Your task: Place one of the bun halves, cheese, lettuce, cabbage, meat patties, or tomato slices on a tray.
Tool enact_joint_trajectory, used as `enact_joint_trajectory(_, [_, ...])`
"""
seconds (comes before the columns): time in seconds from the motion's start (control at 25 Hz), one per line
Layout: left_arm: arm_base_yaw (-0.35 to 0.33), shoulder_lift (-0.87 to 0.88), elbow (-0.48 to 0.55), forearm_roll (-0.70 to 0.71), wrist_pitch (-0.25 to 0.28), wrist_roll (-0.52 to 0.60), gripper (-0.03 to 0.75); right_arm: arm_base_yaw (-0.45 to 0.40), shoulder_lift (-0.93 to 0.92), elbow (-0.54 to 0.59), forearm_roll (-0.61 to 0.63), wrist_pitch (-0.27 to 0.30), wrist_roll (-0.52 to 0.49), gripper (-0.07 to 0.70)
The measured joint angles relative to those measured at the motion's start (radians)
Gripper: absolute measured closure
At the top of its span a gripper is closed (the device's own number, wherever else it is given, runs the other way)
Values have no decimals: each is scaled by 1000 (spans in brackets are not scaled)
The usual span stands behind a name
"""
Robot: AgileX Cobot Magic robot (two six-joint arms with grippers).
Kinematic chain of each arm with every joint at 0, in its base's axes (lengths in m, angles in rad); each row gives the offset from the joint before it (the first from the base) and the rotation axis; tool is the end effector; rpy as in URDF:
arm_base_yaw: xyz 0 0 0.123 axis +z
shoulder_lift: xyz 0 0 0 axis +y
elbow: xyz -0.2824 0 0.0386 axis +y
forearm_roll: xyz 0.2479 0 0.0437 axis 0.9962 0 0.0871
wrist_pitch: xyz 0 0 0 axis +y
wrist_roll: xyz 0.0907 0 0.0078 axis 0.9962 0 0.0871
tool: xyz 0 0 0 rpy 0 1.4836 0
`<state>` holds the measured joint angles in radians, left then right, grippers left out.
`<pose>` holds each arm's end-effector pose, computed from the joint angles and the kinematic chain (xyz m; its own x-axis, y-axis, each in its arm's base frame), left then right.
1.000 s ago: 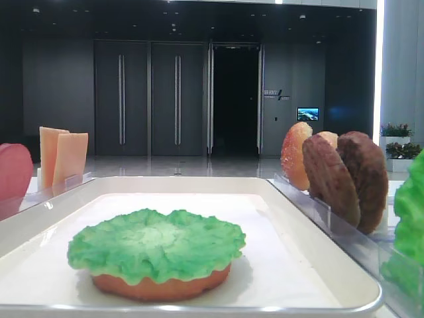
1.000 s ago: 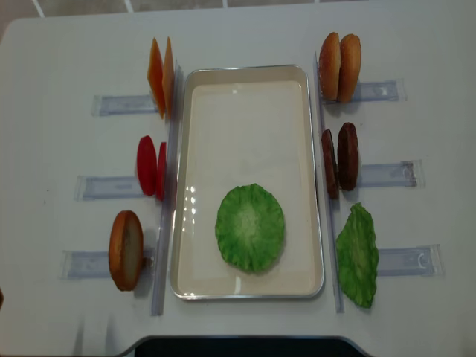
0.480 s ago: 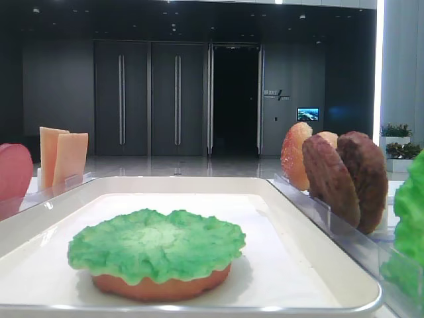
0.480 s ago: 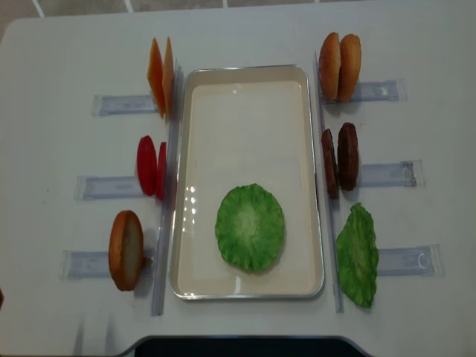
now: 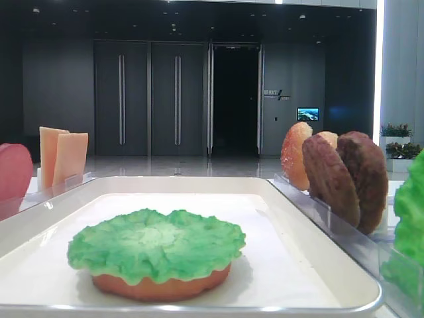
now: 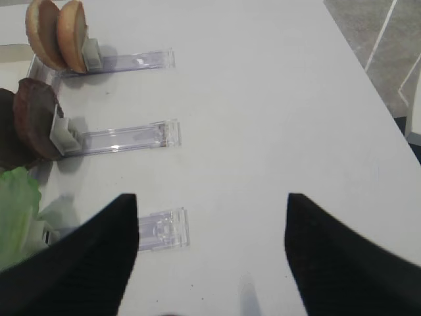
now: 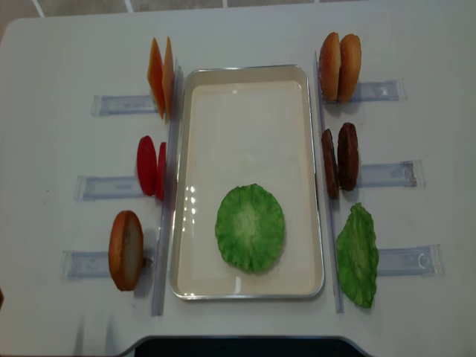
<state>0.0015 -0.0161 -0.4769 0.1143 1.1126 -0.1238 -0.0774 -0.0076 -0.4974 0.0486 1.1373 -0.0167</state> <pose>-0.0072 0.0093 0.2670 -0.4975 -0.0734 -0.8644 -0.1264 0.9919 -0.0114 -0.0088 0.0047 0.2704 -0.5164 0.0438 -0.8552 0.0416 0.9988 0.0260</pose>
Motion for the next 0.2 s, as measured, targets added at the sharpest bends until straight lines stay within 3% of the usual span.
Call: enact_joint_trajectory(0.2, [0,0,0,0,0,0,307,0,0,0,0,0,0,150])
